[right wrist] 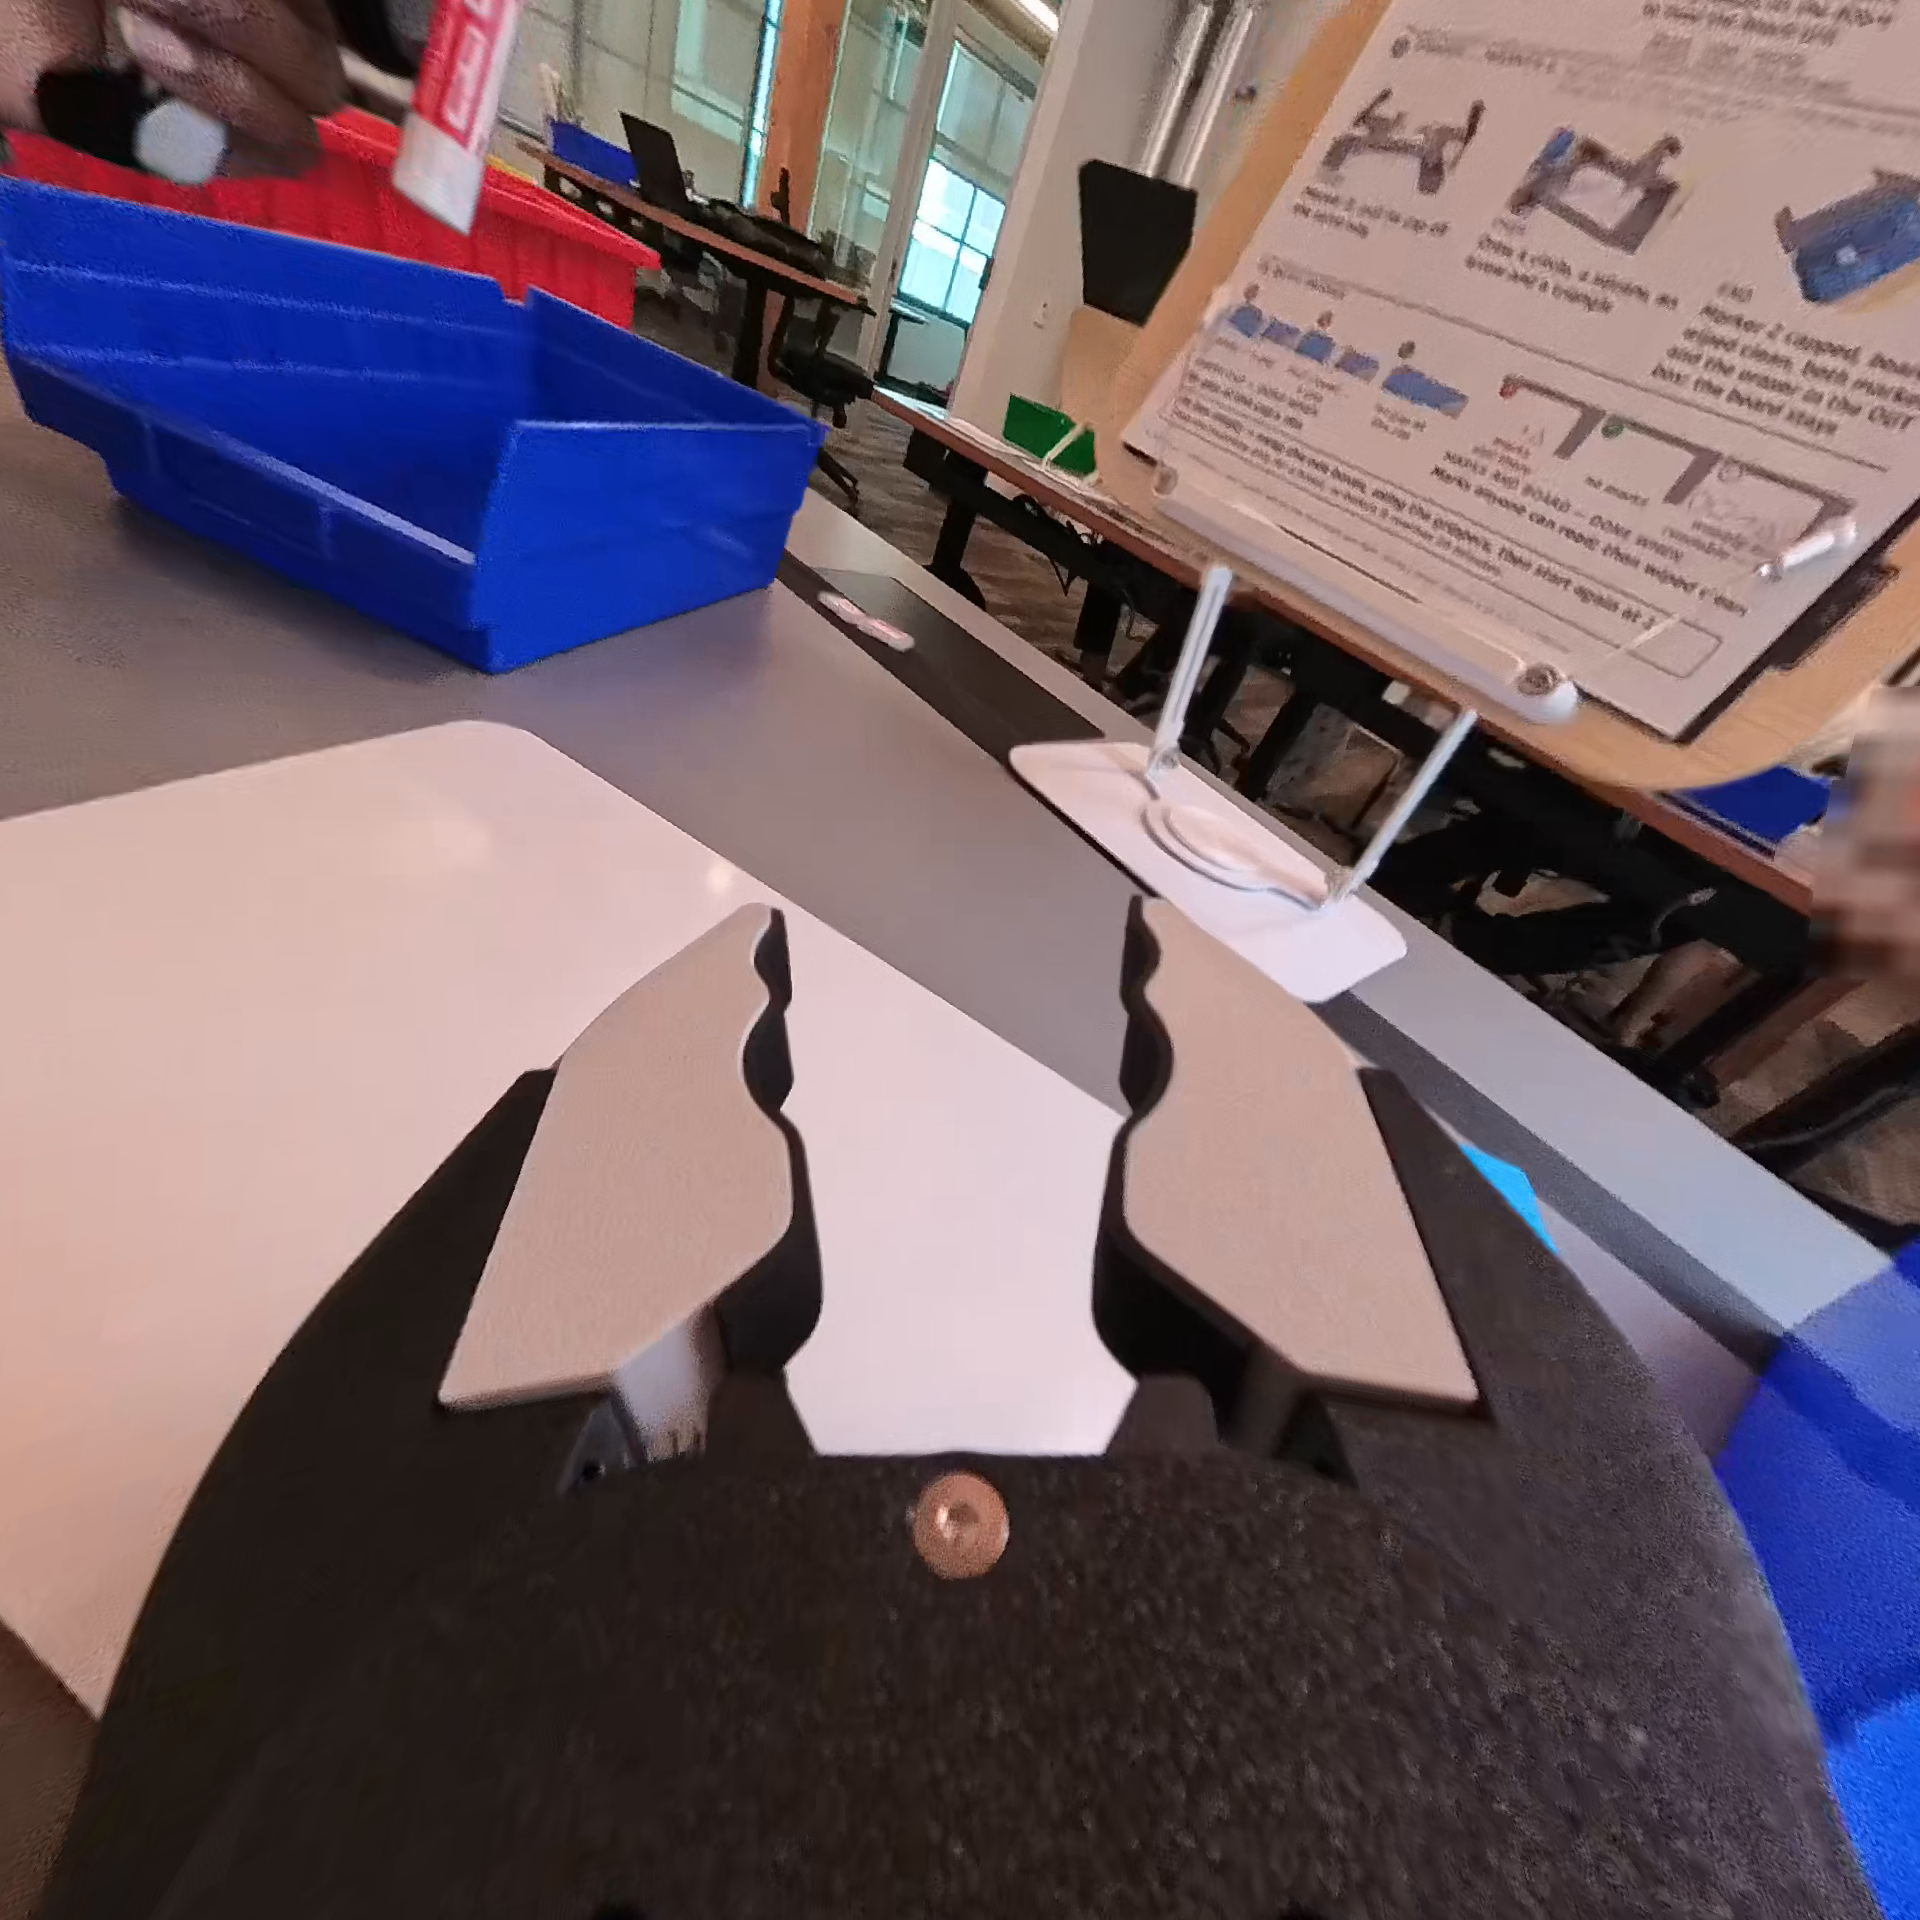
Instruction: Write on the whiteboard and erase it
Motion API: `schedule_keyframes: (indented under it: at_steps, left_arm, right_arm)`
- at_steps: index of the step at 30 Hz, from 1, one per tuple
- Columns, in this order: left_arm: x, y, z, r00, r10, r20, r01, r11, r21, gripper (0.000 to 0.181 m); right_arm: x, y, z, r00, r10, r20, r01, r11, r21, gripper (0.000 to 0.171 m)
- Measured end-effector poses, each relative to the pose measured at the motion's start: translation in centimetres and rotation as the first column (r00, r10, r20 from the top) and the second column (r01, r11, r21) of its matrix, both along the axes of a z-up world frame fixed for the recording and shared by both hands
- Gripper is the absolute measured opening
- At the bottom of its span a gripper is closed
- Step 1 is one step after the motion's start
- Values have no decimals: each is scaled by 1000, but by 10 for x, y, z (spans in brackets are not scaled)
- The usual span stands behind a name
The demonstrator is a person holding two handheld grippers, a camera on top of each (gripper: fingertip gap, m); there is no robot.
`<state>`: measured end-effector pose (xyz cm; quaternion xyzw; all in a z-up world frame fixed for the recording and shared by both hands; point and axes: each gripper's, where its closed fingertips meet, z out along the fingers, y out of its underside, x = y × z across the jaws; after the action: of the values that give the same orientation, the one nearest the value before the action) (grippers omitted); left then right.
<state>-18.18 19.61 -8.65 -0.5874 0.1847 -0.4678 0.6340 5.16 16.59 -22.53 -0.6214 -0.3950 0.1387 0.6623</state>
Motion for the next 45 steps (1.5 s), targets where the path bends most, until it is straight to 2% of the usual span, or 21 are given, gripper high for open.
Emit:
schedule_keyframes:
  at_steps: [4,8,11,13,14,17,20,25,28,33,45]
  left_arm:
    - [85,-37,-23,938,-224,266,246,968,-50,16]
    - [126,-56,-49,879,-325,349,387,913,-126,16]
    - [119,-63,-53,871,-325,369,395,910,-130,17]
    - [104,-61,-54,874,-317,367,385,915,-125,17]
    - [94,-60,-52,857,-313,409,393,911,-128,17]
    - [80,-57,-48,837,-312,450,404,906,-125,17]
    - [83,-62,-46,818,-343,461,442,888,-125,17]
    - [113,-88,-53,757,-465,459,587,793,-164,16]
    - [132,-107,-57,714,-529,459,658,731,-180,16]
    - [151,-125,-60,648,-562,515,726,659,-195,16]
    - [154,-128,-66,637,-536,554,721,669,-181,17]
  right_arm:
    - [-63,-37,30,996,93,6,-94,991,97,71]
    - [-106,-54,41,994,112,11,-113,985,130,74]
    - [-91,-36,40,999,27,36,-33,988,150,67]
    - [-64,-27,57,998,-11,-57,23,980,199,60]
    - [-53,-24,64,996,-25,-84,41,979,201,63]
    - [-51,-35,68,995,48,-88,-26,971,236,66]
    - [-73,-53,51,994,108,11,-107,956,273,68]
    - [-90,-65,59,988,155,19,-153,941,300,67]
    - [-94,-78,68,979,201,10,-193,921,339,59]
    - [-103,-94,70,971,238,26,-231,901,368,56]
    - [-100,-99,71,970,241,24,-231,888,397,47]
